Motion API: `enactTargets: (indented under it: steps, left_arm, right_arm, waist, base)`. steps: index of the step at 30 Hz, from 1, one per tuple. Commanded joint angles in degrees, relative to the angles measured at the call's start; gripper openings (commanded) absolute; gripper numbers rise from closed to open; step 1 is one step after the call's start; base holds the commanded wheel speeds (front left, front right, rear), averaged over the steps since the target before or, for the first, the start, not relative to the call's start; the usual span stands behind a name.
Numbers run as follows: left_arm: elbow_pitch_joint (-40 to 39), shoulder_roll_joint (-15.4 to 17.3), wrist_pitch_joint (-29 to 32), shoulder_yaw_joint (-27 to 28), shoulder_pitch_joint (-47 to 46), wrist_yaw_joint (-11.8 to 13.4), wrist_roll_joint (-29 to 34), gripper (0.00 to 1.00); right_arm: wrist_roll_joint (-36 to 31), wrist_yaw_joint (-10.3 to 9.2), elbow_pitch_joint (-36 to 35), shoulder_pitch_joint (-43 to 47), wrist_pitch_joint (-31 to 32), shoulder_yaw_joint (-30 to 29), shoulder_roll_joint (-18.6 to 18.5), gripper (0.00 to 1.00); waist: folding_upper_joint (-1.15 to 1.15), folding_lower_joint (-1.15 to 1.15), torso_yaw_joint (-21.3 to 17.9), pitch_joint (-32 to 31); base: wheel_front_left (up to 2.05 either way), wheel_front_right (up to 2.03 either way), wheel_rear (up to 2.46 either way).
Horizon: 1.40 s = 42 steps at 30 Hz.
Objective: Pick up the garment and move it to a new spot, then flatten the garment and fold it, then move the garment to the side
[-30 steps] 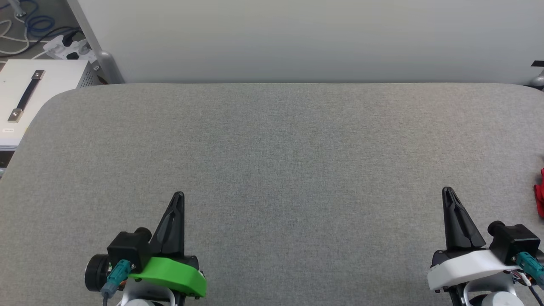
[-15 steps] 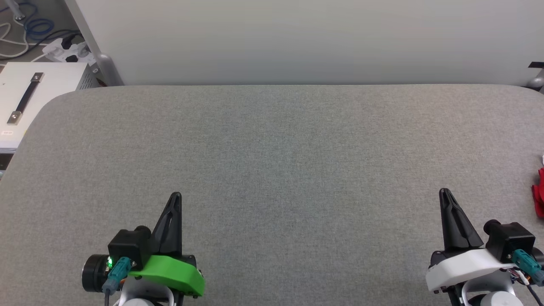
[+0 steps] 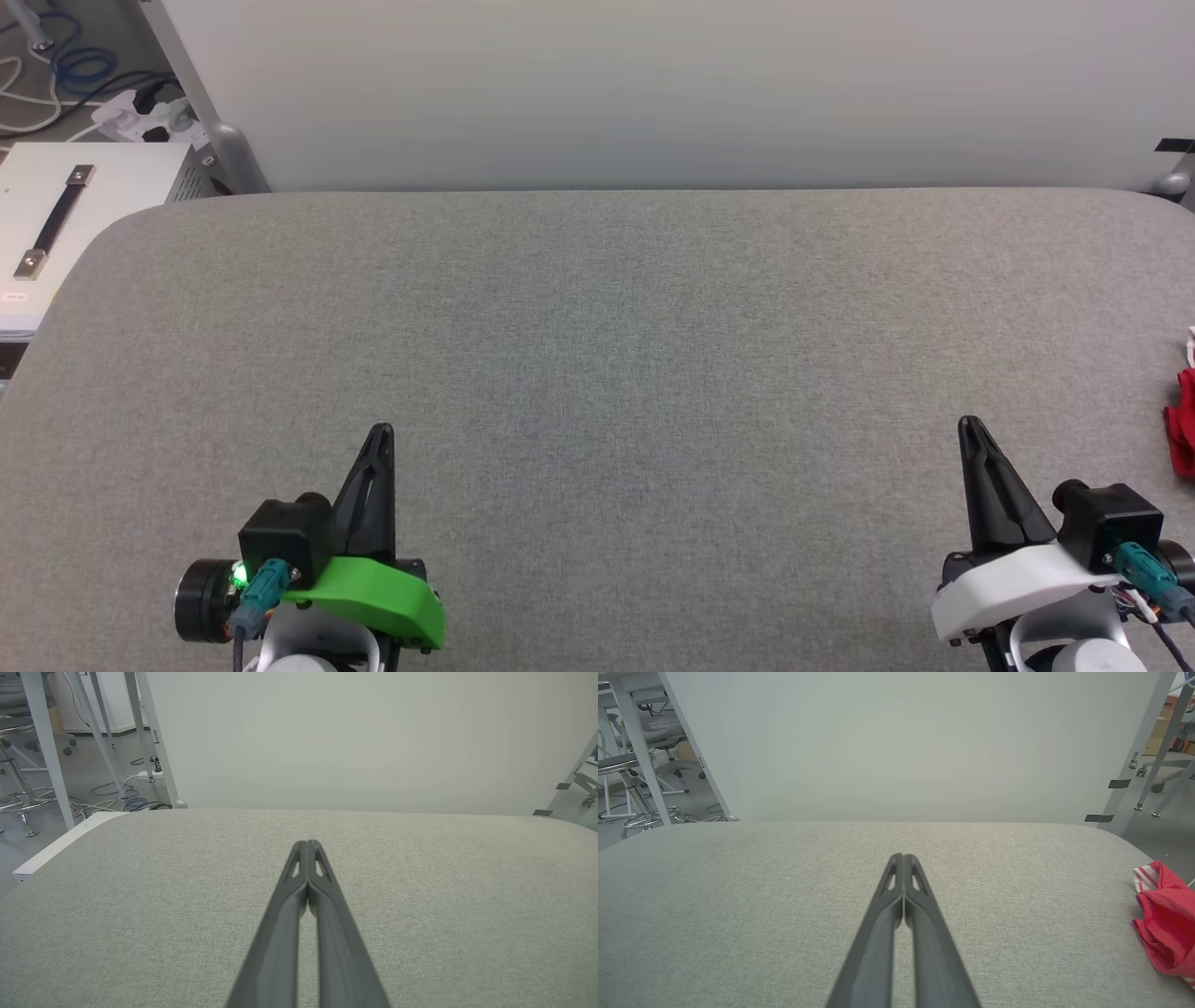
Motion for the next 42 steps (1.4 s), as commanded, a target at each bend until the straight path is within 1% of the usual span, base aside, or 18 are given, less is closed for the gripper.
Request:
enactTargets:
  steps: [1,42]
  left_arm:
    - [-0.43,-0.14,0.32,0.12,-0.44,0.42,0.72,0.0]
    - [-1.82,-0.25,5.49,1.22,-0.82,3.01,4.67,0.0]
  right_arm:
    - [-0.47,-0.02,-0.43,-0.34,0.37,0.16,0.32,0.0]
    - [-4.08,-0.04,-1.31,-0.61,5.59,0.86,0.68,0.0]
  waist:
    - [0.0,0.0,-0.02,-0.03]
    - [0.0,0.0,-0.72,-1.15]
  base:
    - [0.0,0.0,0.0]
    - [0.0,0.0,0.0]
